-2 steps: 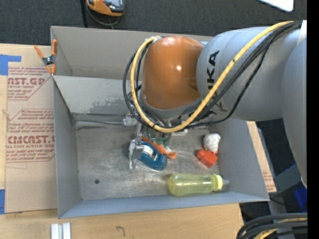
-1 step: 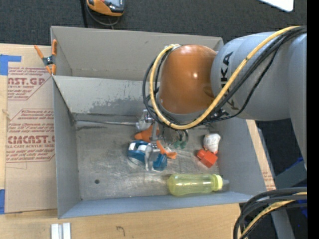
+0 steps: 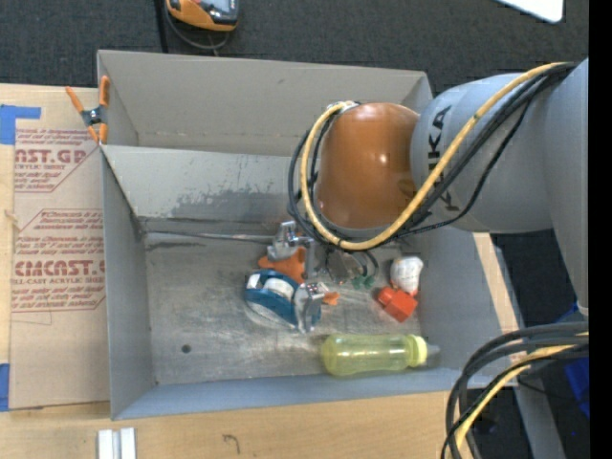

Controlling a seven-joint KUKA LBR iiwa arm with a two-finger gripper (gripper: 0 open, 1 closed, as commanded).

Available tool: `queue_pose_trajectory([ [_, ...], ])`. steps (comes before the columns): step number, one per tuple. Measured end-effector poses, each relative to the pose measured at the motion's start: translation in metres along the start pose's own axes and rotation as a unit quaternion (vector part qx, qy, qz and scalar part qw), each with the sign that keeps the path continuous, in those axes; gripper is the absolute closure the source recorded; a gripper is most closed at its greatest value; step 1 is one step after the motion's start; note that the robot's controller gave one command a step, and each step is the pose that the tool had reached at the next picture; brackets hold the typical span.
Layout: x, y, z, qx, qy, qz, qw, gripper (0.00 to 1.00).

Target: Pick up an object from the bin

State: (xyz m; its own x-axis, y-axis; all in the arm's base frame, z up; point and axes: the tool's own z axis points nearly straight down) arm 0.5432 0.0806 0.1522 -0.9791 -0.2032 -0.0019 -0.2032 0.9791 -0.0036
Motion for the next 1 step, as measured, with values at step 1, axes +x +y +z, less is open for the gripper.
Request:
queue_pose_trajectory([
  [1, -0.0308, 0.0164, 0.0562, 0.0, 0.0113, 0.132, 0.9912, 1.0],
])
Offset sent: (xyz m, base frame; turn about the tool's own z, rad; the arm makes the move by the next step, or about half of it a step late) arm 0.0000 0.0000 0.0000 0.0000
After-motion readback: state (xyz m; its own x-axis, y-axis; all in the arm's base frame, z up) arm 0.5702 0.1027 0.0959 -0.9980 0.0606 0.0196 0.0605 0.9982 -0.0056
